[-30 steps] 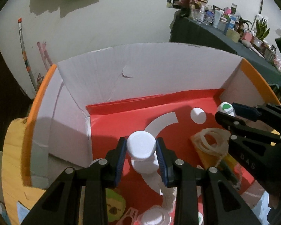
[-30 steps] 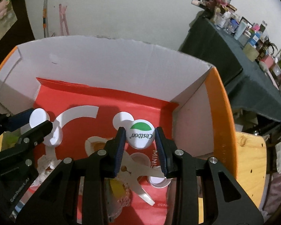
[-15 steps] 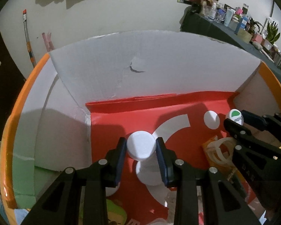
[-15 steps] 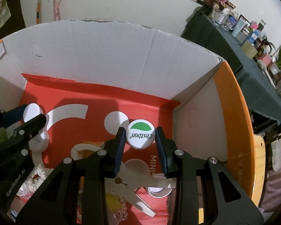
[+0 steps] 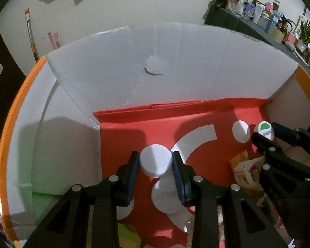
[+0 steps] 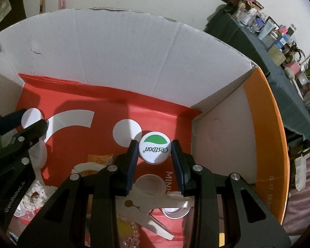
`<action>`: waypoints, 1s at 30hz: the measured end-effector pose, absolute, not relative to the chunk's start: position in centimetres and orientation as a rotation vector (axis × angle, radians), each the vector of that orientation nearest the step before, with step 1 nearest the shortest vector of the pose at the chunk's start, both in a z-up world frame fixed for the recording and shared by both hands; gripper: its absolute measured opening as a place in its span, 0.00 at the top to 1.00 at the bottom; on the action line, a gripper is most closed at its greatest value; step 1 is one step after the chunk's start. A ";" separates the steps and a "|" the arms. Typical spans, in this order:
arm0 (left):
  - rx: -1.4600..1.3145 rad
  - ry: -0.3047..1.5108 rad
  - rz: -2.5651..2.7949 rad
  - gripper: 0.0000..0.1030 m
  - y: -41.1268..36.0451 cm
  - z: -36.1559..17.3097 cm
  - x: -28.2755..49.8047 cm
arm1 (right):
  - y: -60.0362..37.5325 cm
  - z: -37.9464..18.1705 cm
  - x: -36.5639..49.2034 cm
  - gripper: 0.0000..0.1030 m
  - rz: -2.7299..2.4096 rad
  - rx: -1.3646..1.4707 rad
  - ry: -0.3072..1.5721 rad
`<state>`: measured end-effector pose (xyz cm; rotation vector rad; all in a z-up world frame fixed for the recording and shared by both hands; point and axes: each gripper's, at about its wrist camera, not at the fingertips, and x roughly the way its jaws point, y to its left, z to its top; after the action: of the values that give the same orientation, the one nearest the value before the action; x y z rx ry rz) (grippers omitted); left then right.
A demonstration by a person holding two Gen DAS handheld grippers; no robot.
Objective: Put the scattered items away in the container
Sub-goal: 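Lower the white cap and Cestbon cap toward the red box floor, then open the left tool on the white cap while right opens on Cestbon cap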
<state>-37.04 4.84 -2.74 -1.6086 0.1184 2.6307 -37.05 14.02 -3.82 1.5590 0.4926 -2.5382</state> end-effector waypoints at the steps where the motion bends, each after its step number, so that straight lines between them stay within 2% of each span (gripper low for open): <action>1: -1.613 0.115 2.629 0.67 4.8 -2.8 -37.1 | 14.0 -3.9 -37.0 0.70 -2.536 1.561 0.492; 12: -1.614 0.134 2.630 0.66 5.0 -3.0 -37.0 | 14.0 -4.1 -37.1 0.70 -2.522 1.575 0.463; 17: -1.618 0.139 2.629 0.60 4.8 -3.1 -36.9 | 13.9 -4.1 -36.9 0.70 -2.519 1.574 0.477; 30: -1.619 0.143 2.632 0.56 4.9 -3.1 -36.8 | 14.5 -3.9 -37.0 0.70 -2.513 1.576 0.473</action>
<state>-36.79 4.88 -3.11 -1.6193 0.1427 2.6317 -36.96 14.49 -3.93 1.5760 0.4727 -2.5134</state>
